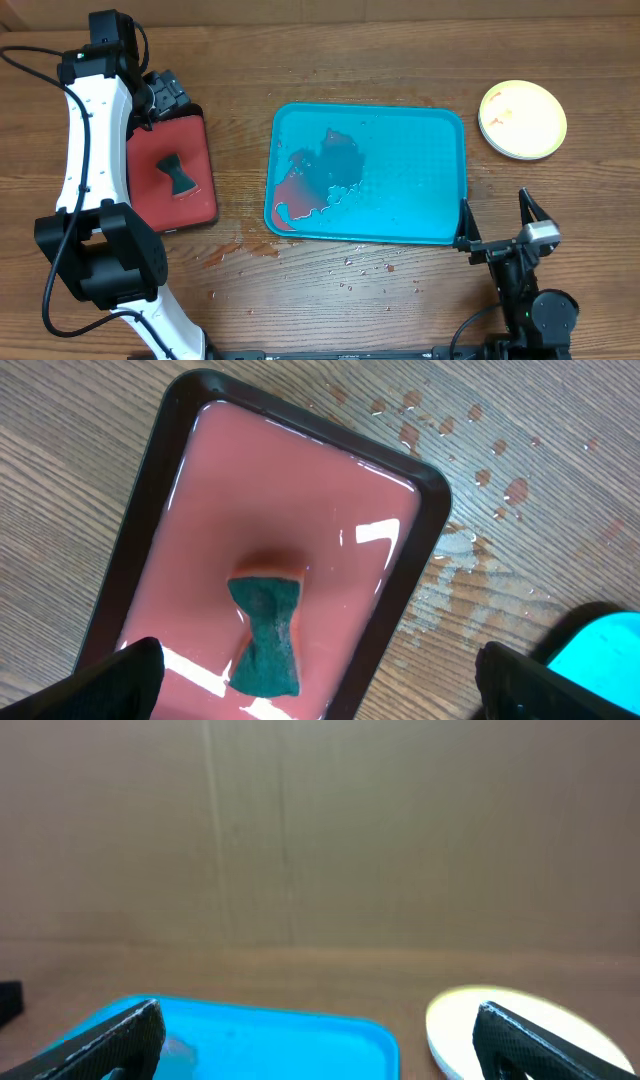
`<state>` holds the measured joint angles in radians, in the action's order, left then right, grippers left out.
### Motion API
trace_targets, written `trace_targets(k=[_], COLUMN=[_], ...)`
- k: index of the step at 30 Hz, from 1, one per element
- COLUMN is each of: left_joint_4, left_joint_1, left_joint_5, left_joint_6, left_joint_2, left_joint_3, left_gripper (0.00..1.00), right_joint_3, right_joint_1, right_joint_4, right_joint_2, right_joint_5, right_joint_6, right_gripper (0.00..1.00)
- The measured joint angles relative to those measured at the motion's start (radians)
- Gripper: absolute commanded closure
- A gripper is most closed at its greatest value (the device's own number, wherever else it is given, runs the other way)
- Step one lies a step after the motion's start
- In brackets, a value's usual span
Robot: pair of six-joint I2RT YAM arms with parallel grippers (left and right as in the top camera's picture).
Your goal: Clean dirty plates on tray and stack at the side
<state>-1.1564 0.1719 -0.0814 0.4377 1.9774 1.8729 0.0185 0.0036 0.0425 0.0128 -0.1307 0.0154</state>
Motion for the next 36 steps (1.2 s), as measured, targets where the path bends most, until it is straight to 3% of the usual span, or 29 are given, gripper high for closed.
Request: trace_targets(k=[5, 36], left_joint_4=[0.0, 0.0], left_joint_1=[0.0, 0.0], left_joint_5=[0.0, 0.0], left_joint_6=[0.0, 0.0], left_joint_2=[0.0, 0.0], left_joint_3=[0.0, 0.0], left_gripper=[0.0, 0.0], right_joint_3=[0.0, 0.0], right_joint_1=[0.008, 0.01], right_joint_4=[-0.132, -0.132], right_joint_2=[0.0, 0.0], right_joint_5=[0.047, 0.072], right_joint_6=[0.003, 0.007], right_gripper=[0.0, 0.0])
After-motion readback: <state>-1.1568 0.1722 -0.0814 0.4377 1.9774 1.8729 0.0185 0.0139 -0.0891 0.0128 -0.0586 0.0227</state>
